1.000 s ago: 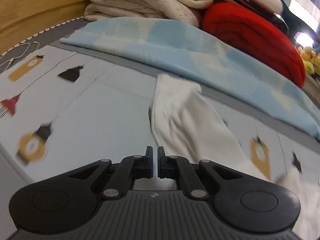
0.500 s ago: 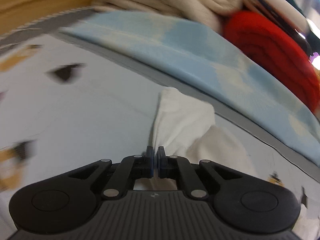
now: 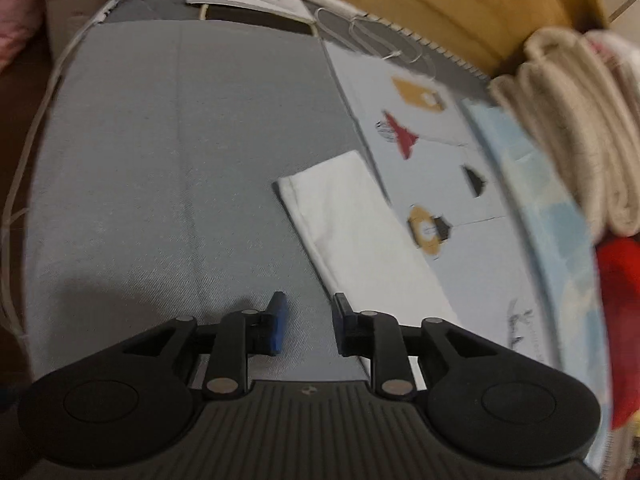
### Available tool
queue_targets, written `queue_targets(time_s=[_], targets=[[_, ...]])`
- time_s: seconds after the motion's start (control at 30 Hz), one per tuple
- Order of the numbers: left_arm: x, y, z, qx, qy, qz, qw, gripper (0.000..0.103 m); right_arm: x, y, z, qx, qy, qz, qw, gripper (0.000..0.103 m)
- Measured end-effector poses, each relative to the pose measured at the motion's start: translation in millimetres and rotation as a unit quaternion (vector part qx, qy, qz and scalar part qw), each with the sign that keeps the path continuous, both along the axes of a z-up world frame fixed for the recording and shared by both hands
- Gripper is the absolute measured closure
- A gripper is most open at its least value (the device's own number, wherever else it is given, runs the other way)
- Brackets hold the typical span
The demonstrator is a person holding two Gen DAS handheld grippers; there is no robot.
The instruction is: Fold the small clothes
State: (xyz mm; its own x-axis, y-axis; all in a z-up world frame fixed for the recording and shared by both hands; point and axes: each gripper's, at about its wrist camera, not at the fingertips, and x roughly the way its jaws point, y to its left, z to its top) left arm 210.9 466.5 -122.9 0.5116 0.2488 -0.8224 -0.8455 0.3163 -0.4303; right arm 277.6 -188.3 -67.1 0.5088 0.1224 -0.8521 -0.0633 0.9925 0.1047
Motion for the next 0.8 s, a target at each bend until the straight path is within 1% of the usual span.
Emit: queue_targets(time_s=[0.07,0.13,0.17,0.23,0.33,0.37,0.43,0.47,0.5,0.53,0.57,0.6,0.67,0.7,0.73,0.77,0.8], targets=[[-1,13,-12,-0.026,-0.009,0.002,0.9996,0.077,-2,4,1,0.001,-0.003,0.002,1.0,0.102],[4,24,-24,-0.049,-0.042,-0.004,0.9979,0.077,-5,9,1,-0.004,-0.004,0.007,1.0,0.102],[6,29,-26,-0.053,-0.054,-0.008,0.9971,0.077,-6,10,1,-0.006,-0.004,0.009,1.0,0.102],[10,36,-33,-0.051,-0.062,-0.01,0.9967,0.077,-9,12,-2,-0.013,-0.001,0.014,1.0,0.101],[20,46,-50,-0.073,-0.079,-0.018,0.994,0.077,-9,12,-5,-0.023,0.004,0.017,1.0,0.101],[24,47,-55,-0.073,-0.082,-0.022,0.9938,0.077,-9,11,-6,-0.025,0.005,0.017,1.0,0.101],[32,51,-63,-0.058,-0.076,-0.031,0.9949,0.078,-8,10,-6,-0.027,0.005,0.012,1.0,0.101],[34,52,-65,-0.052,-0.079,-0.031,0.995,0.079,-7,10,-6,-0.028,0.004,0.011,1.0,0.101],[37,53,-66,-0.046,-0.082,-0.03,0.9951,0.085,-6,10,-6,-0.03,0.004,0.01,0.999,0.101],[40,54,-66,-0.038,-0.079,-0.032,0.9956,0.1,-6,10,-6,-0.032,0.005,0.01,0.999,0.101],[41,54,-62,-0.02,-0.067,-0.03,0.9971,0.1,-5,11,-7,-0.033,0.005,0.01,0.999,0.101],[38,54,-57,-0.001,-0.058,-0.017,0.9982,0.1,-5,12,-8,-0.034,0.006,0.012,0.999,0.101],[28,57,-47,0.022,-0.048,0.028,0.9982,0.1,-3,13,-9,-0.035,0.008,0.015,0.999,0.101],[25,58,-44,0.03,-0.042,0.042,0.9978,0.1,-3,13,-9,-0.035,0.008,0.016,0.999,0.101],[23,57,-42,0.033,-0.034,0.047,0.9978,0.1,-2,13,-9,-0.034,0.007,0.016,0.999,0.101],[24,57,-43,0.027,-0.026,0.05,0.998,0.099,-1,12,-8,-0.034,0.007,0.015,0.999,0.101],[24,58,-47,0.012,-0.024,0.053,0.9982,0.096,0,11,-7,-0.033,0.007,0.015,0.999,0.101]])
